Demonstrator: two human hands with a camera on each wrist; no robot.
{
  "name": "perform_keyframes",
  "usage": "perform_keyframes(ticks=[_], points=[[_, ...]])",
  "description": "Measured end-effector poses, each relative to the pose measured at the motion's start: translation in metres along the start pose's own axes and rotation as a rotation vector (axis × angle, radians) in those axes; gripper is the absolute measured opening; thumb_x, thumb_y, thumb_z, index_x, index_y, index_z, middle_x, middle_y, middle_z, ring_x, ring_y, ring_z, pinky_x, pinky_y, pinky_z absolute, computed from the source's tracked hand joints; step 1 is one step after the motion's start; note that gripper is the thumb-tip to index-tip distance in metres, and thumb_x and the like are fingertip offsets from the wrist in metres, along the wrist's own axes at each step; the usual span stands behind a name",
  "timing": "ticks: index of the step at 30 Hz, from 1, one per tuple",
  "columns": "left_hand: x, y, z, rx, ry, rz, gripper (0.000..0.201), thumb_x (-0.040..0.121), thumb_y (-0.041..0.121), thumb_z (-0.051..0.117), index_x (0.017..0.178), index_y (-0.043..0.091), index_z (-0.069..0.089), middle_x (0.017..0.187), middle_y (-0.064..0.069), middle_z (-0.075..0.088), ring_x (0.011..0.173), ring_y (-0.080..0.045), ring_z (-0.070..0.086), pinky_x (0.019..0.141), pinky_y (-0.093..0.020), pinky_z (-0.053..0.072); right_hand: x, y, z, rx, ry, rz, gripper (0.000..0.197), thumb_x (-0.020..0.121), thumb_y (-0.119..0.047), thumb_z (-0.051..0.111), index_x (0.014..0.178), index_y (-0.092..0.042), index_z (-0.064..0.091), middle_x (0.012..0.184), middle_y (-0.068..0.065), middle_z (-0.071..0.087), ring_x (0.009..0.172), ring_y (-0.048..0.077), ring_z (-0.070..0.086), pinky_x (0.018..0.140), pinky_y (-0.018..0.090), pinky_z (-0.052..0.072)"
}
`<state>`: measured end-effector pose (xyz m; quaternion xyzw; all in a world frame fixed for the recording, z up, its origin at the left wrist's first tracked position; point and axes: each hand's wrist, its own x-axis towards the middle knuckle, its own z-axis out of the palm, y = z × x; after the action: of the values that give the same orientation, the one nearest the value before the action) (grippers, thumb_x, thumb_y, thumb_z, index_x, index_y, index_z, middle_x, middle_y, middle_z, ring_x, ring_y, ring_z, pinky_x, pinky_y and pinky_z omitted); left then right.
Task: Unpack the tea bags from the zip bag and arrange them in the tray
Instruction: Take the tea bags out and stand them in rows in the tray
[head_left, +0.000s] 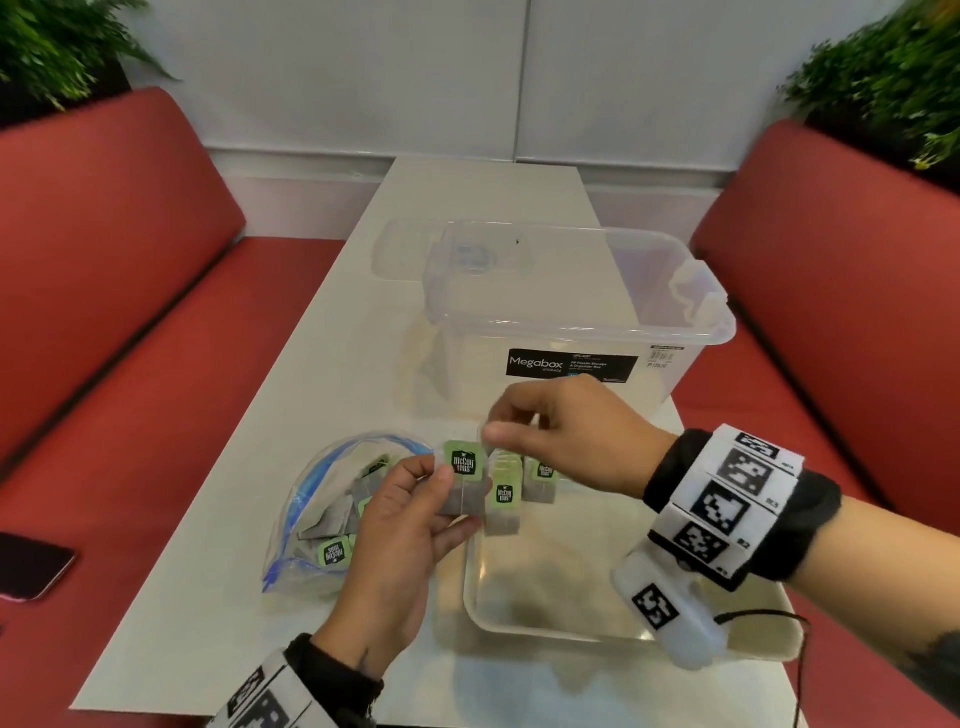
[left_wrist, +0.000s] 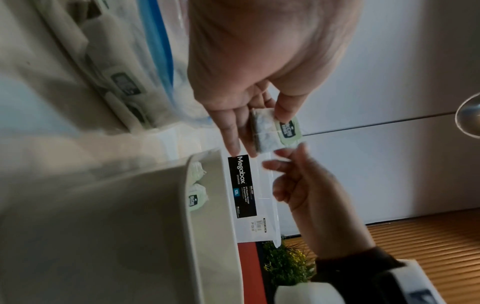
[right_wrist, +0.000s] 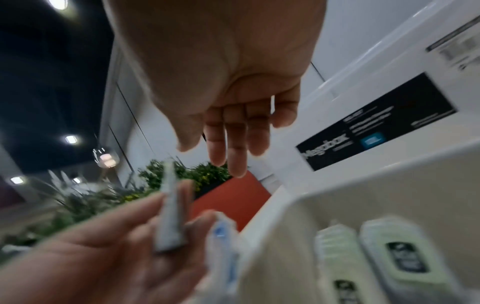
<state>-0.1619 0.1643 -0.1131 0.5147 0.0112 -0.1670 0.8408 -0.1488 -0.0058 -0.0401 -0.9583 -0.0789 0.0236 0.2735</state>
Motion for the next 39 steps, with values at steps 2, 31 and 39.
perform_keyframes(ticks=[2,31,39], points=[[-0.001,0.000,0.004,-0.007,-0.016,-0.011,0.022,0.078,0.025,0.057,0.095,0.011,0.058,0.090,-0.010,0.070,0.084,-0.020,0.068,0.079,-0.035,0.054,-0.005,-0.014,-0.002,0.067,-0.036,-0.035,0.018,0.082,-0.045,0.065,0.090,-0.029,0.067,0.076,-0.012,0.066,0.060,-0.003,0.053,0.062,0.014,0.040],[-0.009,0.005,0.035,0.276,-0.132,0.060,0.020,0.085,0.005,0.060,0.102,0.013,0.061,0.084,-0.001,0.071,0.079,-0.012,0.068,0.080,-0.036,0.052,-0.016,-0.024,-0.024,0.083,-0.051,-0.007,0.005,0.081,-0.028,0.070,0.083,-0.024,0.068,0.071,-0.007,0.065,0.058,0.002,0.052,0.059,0.017,0.039],[-0.004,0.001,0.015,0.594,-0.049,0.185,0.038,0.076,0.008,0.074,0.105,0.028,0.059,0.101,0.010,0.066,0.088,-0.006,0.062,0.079,-0.025,0.052,-0.013,-0.006,-0.031,-0.122,-0.051,0.029,0.007,0.075,-0.029,0.076,0.074,-0.027,0.069,0.071,-0.008,0.066,0.069,0.009,0.059,0.068,0.027,0.048]])
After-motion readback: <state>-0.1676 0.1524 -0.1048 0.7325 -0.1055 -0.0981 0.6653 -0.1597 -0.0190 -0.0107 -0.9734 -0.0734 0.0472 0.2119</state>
